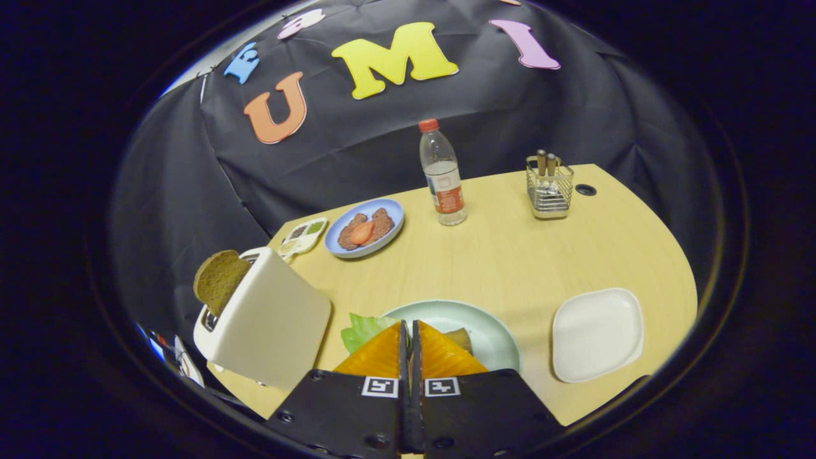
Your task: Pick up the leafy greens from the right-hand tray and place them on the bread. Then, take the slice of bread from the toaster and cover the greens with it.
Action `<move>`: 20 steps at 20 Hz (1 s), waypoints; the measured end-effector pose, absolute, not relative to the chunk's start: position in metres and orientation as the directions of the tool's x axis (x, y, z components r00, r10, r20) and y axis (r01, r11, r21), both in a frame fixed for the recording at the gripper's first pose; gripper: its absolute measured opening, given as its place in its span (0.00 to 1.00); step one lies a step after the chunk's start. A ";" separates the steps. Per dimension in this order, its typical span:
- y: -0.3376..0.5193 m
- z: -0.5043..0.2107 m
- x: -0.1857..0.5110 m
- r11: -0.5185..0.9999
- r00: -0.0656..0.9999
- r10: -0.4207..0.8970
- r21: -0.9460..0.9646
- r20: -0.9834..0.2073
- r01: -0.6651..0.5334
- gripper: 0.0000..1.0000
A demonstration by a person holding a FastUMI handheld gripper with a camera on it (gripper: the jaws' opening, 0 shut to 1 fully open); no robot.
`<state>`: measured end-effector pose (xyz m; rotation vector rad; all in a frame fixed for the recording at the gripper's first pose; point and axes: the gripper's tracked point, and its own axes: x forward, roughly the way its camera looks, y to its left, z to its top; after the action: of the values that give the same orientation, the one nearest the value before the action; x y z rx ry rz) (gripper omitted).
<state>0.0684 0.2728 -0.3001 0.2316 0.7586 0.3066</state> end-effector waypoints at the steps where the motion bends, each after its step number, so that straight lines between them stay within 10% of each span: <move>1: 0.268 -0.303 0.070 0.936 0.686 0.340 0.303 -0.643 -0.180 0.00; 6: 0.253 -0.303 0.073 0.948 0.701 0.312 0.257 -0.641 -0.187 0.15; 11: 0.237 -0.287 0.073 0.966 0.744 0.259 0.186 -0.616 -0.182 0.84; 20: 0.227 -0.196 0.060 0.987 0.875 0.151 0.016 -0.460 -0.161 0.97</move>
<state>0.0599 0.2267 -0.1956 -0.0226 0.4788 0.1628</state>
